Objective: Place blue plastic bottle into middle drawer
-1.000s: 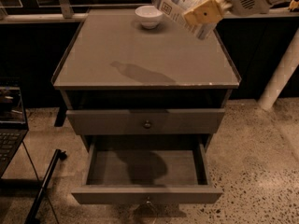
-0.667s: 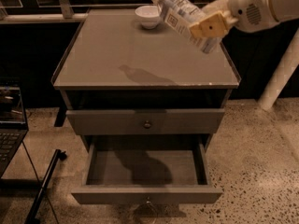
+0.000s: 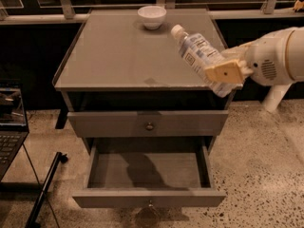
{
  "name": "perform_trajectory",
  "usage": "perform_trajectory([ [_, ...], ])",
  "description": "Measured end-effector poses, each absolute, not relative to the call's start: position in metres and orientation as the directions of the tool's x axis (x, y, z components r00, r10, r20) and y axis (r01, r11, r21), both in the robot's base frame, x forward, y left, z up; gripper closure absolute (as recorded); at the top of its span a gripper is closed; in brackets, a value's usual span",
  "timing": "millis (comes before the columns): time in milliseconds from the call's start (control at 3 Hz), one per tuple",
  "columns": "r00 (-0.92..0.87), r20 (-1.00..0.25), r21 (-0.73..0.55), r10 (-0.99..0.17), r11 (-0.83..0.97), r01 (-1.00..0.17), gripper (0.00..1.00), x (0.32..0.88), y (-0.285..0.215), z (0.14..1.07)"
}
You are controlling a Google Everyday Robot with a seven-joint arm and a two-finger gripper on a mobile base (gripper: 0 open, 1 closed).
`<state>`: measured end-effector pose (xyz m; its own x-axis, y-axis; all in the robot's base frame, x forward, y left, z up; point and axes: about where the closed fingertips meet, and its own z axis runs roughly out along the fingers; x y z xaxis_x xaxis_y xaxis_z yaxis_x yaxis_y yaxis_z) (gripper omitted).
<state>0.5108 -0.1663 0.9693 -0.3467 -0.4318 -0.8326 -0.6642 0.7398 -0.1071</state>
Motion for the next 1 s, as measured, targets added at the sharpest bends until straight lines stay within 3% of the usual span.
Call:
perform_trajectory([
  [333,-0.422,-0.821,-0.039,-0.383,0.777,-0.629,1.00,0.5059,-0.1857,0.9134],
  [1000,-0.439,-0.816,-0.022,-0.376,0.780,-0.626,1.00,0.5026,-0.1836,0.9053],
])
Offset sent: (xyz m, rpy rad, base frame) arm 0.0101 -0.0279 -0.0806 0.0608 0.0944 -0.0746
